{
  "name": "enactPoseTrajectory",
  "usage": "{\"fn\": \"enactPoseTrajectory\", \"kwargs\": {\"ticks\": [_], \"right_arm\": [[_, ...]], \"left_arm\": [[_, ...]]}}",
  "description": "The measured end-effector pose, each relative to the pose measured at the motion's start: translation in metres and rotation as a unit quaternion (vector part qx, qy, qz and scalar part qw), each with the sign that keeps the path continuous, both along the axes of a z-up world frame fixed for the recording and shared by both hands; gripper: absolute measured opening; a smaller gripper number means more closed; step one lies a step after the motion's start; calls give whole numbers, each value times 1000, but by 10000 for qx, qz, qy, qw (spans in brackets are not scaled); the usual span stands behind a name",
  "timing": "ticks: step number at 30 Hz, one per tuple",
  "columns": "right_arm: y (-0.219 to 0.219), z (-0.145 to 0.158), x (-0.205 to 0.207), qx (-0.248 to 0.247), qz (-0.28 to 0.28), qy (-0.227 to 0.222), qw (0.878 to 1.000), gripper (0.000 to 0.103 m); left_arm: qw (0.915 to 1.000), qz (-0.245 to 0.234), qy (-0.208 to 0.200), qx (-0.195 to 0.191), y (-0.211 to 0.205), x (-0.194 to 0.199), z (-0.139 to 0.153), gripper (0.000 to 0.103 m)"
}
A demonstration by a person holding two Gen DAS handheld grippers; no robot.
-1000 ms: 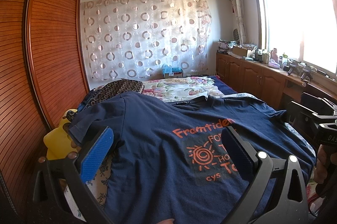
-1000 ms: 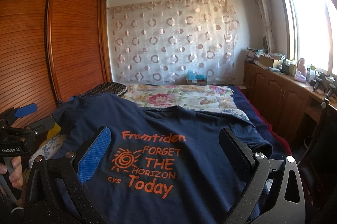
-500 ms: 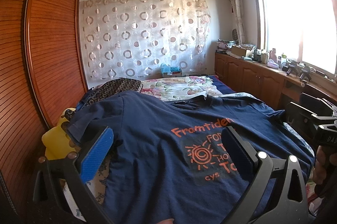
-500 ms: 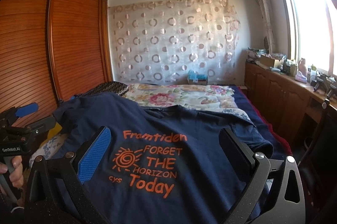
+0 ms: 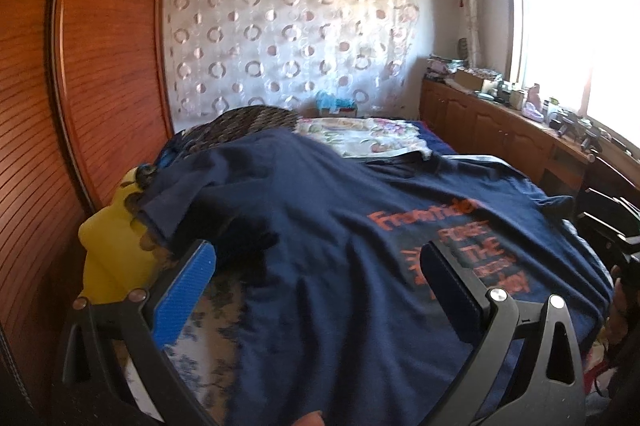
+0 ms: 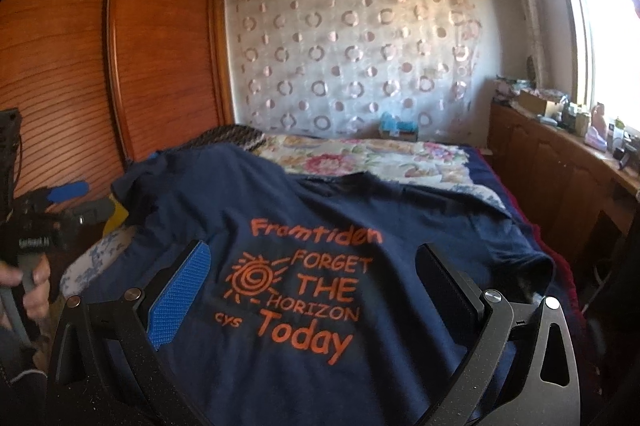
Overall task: Fold small clothes
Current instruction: 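Move the left gripper to the T-shirt side edge and close on it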
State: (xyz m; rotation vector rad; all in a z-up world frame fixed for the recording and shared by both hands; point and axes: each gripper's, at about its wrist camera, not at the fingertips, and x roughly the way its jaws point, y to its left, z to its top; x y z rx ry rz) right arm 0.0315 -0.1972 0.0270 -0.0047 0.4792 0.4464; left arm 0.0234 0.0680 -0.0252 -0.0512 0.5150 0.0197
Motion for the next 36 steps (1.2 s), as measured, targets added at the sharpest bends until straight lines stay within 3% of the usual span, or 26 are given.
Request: {"fn": "enactPoseTrajectory", "kwargs": {"ticks": [13,16,20,25,27,31,35,36], "right_arm": [[21,-25,27,-141,340,357,9987,103],[26,-31,33,-146,395,449,9981,103],[31,-40,38,-145,479,579,9971,103],[36,-49,38,-151,568,672,9960,103],[39,-51,38,-177,608,701,9955,103],[41,-56,39,-201,638,749,9949,103],[41,-60,39,-200,621,777,9948,103],[40,-61,39,-195,613,781,9949,103]], "left_arm": [[9997,184,128,-134,73,27,-6,101],[9996,218,160,-65,89,40,-5,96],[9991,252,316,-108,110,57,-11,82],[9979,320,565,27,126,75,-27,74],[9970,302,716,63,130,84,-35,59],[9958,242,879,103,135,94,-43,49],[9956,159,870,317,134,92,-41,4],[9959,107,829,354,132,89,-37,2]]}}
